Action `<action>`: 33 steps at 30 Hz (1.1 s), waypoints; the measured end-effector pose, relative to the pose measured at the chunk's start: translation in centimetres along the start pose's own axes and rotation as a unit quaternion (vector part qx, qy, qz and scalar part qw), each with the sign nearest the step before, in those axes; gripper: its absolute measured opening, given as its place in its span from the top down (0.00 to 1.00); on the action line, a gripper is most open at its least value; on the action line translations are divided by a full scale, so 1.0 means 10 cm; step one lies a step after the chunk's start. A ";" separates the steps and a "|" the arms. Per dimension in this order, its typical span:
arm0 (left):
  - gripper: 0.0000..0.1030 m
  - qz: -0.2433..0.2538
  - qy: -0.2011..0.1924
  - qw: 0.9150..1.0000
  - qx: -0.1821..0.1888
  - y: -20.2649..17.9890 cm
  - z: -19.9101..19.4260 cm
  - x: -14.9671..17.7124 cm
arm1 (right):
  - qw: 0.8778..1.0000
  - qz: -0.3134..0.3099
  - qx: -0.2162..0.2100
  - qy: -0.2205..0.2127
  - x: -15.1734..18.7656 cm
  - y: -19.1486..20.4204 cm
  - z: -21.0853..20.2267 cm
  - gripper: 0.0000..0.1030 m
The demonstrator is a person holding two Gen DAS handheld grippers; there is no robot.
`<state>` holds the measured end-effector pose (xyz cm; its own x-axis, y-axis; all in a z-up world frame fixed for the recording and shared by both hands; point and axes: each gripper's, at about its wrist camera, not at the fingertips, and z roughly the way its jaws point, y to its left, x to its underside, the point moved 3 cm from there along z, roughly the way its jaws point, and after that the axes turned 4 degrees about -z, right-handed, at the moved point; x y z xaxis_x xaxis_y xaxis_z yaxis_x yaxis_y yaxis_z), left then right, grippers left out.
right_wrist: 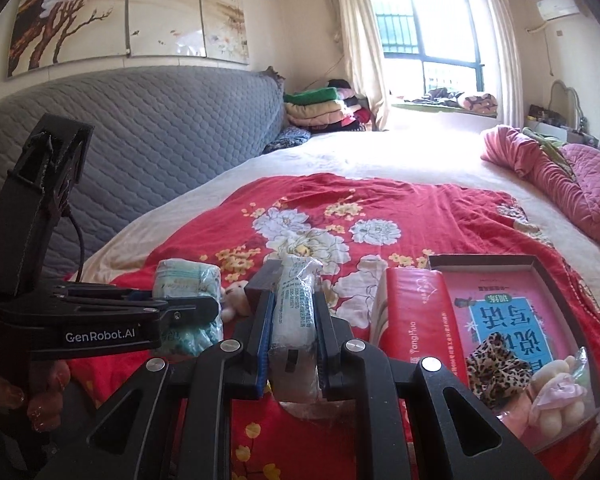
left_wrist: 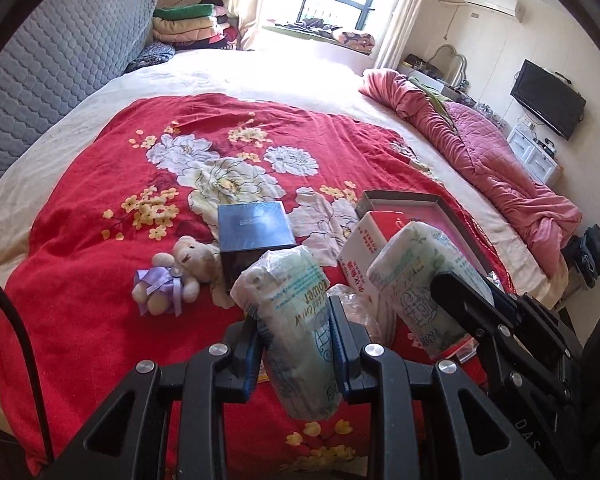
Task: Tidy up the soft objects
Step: 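Carry both wrapped tissue packs with both tools over the pink tray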
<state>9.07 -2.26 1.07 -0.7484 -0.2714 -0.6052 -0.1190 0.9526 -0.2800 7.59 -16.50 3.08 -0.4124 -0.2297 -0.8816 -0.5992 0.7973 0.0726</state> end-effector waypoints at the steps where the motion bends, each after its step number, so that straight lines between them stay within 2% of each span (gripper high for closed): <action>1: 0.71 0.006 -0.001 1.000 0.002 -0.06 -0.01 -0.01 | 1.000 0.003 0.003 -0.005 -0.01 -0.03 -0.04 0.82; 15: 0.71 0.065 -0.006 0.998 0.010 -0.70 -0.05 -0.10 | 0.997 0.044 0.040 -0.047 -0.10 -0.46 -0.42 0.82; 22: 0.71 0.099 -0.006 0.995 0.025 -1.10 0.03 -0.15 | 0.993 0.066 0.075 -0.063 -0.09 -0.80 -0.58 0.82; 33: 0.71 0.135 0.009 0.989 0.051 -1.61 0.25 -0.15 | 0.983 0.114 0.133 -0.058 0.09 -1.44 -0.79 0.82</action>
<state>13.75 -17.53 4.58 -0.7552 -0.0056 -0.6555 0.1533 0.9707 -0.1849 10.41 -32.56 4.90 -0.4253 0.0235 -0.9047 -0.2941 0.9418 0.1628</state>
